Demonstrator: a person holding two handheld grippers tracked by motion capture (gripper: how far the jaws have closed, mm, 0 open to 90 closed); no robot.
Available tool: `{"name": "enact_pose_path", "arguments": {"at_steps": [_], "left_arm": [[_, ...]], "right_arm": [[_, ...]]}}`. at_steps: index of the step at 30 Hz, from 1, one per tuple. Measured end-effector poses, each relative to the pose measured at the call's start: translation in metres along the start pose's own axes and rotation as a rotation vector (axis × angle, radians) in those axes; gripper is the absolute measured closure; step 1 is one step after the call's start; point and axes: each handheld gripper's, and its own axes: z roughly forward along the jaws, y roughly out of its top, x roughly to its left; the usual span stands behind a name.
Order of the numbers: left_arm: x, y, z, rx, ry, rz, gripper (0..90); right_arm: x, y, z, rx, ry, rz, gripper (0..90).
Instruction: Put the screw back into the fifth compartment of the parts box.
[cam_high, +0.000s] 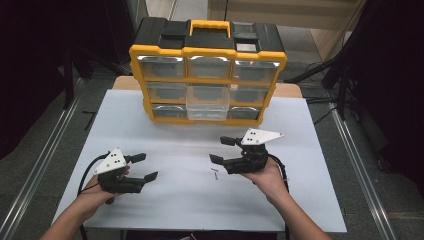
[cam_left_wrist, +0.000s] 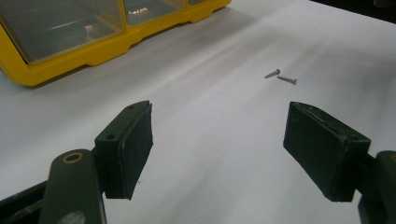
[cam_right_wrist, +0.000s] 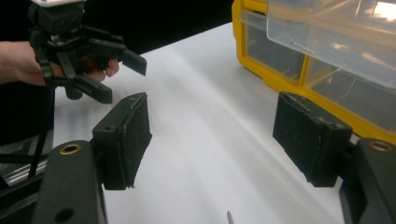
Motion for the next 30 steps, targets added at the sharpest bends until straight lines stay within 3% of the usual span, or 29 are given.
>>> {"name": "enact_pose_path", "arguments": {"at_steps": [15, 30], "left_arm": [[0.000, 0.000, 0.000, -0.001, 0.000, 0.000, 24.1], [0.000, 0.000, 0.000, -0.002, 0.000, -0.001, 24.0]], "right_arm": [[0.001, -0.013, 0.001, 0.008, -0.005, 0.010, 28.8], [-0.003, -0.025, 0.011, 0.052, -0.005, 0.020, 28.8]]}}
